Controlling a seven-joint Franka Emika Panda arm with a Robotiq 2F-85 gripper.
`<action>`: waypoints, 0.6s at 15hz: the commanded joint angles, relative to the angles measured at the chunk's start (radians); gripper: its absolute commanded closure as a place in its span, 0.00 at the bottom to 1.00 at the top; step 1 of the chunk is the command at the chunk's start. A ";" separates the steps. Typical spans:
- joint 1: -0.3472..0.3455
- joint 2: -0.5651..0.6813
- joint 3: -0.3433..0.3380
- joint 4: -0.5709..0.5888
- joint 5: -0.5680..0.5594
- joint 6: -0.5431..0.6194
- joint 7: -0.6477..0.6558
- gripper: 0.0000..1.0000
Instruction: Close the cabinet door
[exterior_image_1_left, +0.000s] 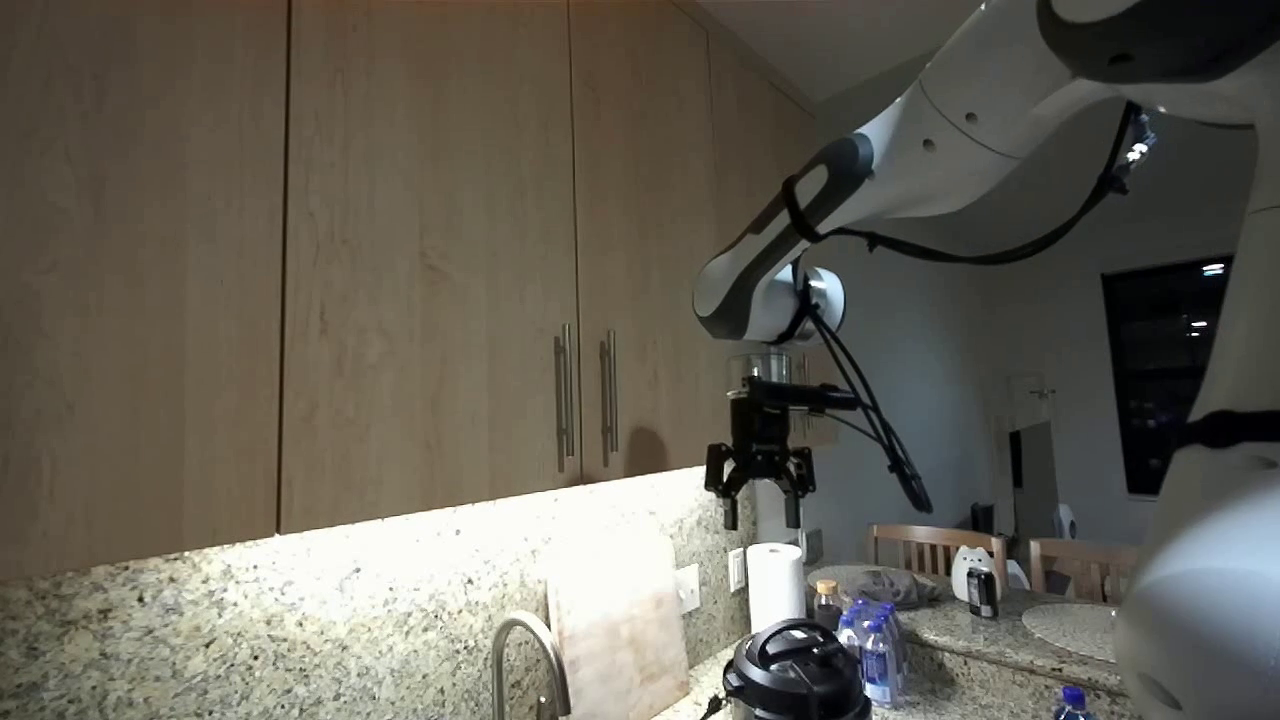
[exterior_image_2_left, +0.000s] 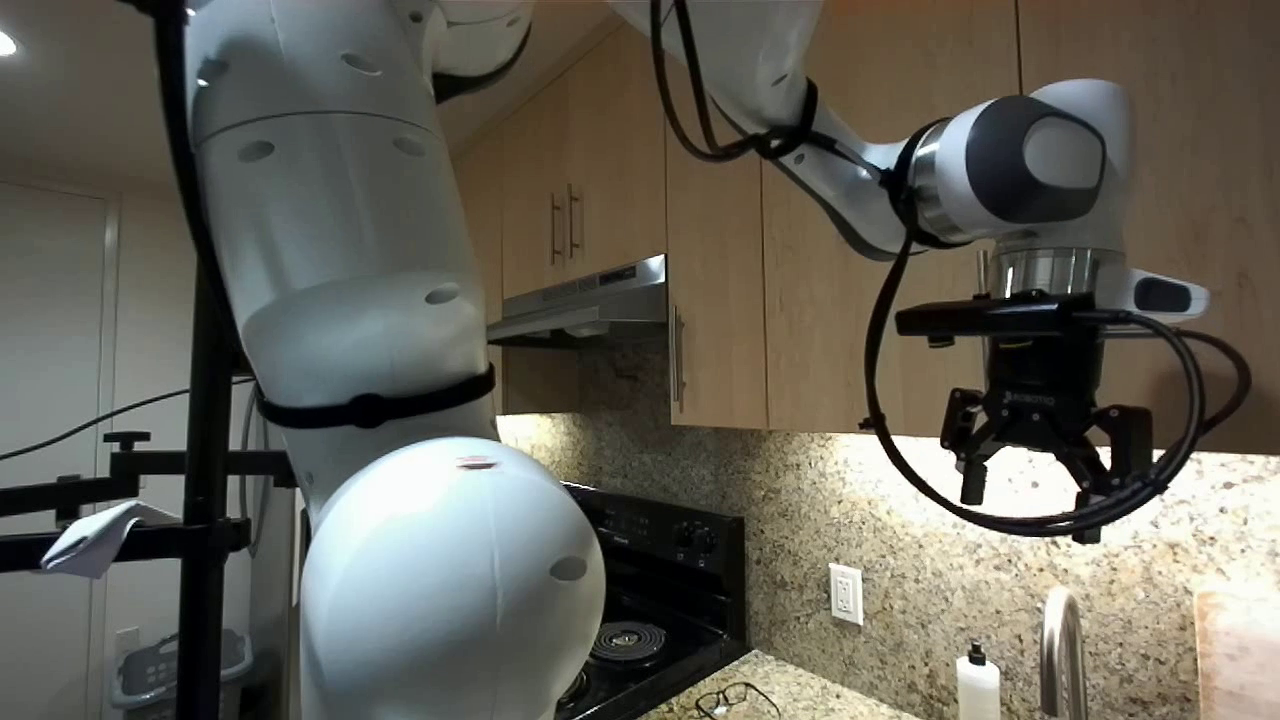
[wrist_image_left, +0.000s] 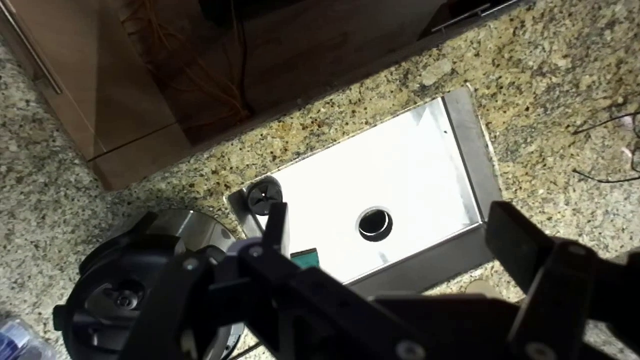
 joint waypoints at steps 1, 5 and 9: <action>-0.008 -0.119 0.031 -0.112 -0.087 0.030 -0.004 0.00; 0.008 -0.202 0.039 -0.179 -0.110 0.015 -0.065 0.00; 0.018 -0.274 0.043 -0.244 -0.123 0.014 -0.119 0.00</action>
